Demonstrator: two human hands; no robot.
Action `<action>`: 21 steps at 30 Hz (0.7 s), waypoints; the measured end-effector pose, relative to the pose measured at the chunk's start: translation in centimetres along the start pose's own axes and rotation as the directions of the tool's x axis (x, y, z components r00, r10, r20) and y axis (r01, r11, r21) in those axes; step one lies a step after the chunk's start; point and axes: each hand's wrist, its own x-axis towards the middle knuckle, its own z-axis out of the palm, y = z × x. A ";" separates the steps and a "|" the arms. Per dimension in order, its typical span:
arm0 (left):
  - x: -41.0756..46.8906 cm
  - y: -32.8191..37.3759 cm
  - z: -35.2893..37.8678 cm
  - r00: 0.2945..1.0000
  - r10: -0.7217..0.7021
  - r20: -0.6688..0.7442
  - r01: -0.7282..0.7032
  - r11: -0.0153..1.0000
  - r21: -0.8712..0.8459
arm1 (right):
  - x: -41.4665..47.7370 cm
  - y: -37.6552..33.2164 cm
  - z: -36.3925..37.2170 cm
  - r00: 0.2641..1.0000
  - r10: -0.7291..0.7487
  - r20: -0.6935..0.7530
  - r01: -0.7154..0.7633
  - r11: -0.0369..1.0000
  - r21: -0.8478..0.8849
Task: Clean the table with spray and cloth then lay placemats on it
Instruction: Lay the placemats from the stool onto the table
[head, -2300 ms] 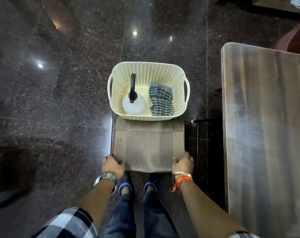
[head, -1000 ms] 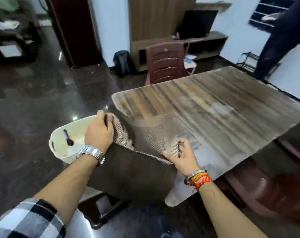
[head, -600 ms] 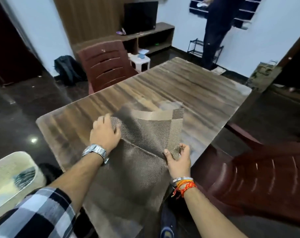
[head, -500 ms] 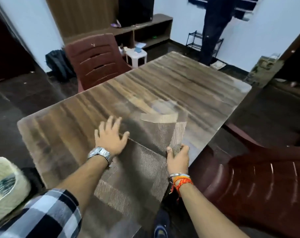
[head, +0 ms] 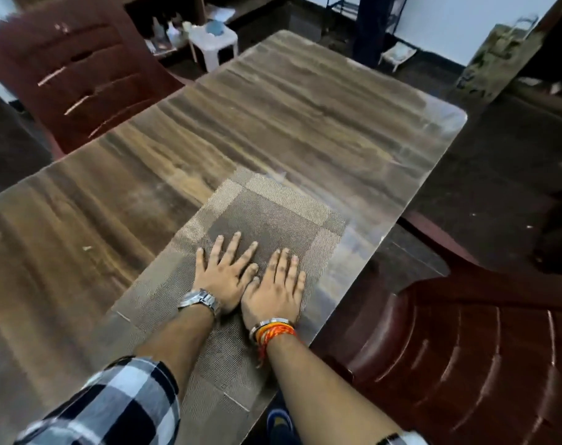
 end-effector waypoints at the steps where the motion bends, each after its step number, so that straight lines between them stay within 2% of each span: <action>1: 0.9 0.7 -0.2 1.000 0.020 0.000 -0.020 1.000 -0.004 | 0.8 0.4 -0.2 0.999 0.033 -0.011 -0.033 0.999 0.007; 12: 8.4 8.3 -1.7 0.988 0.149 -0.040 -0.149 0.989 0.012 | 8.3 6.0 -2.5 0.988 0.131 -0.077 -0.134 0.990 -0.044; 21: 9.1 9.3 -1.6 0.986 0.155 -0.064 -0.154 0.988 0.017 | 9.2 6.9 -2.9 0.989 0.143 -0.049 -0.146 0.987 -0.067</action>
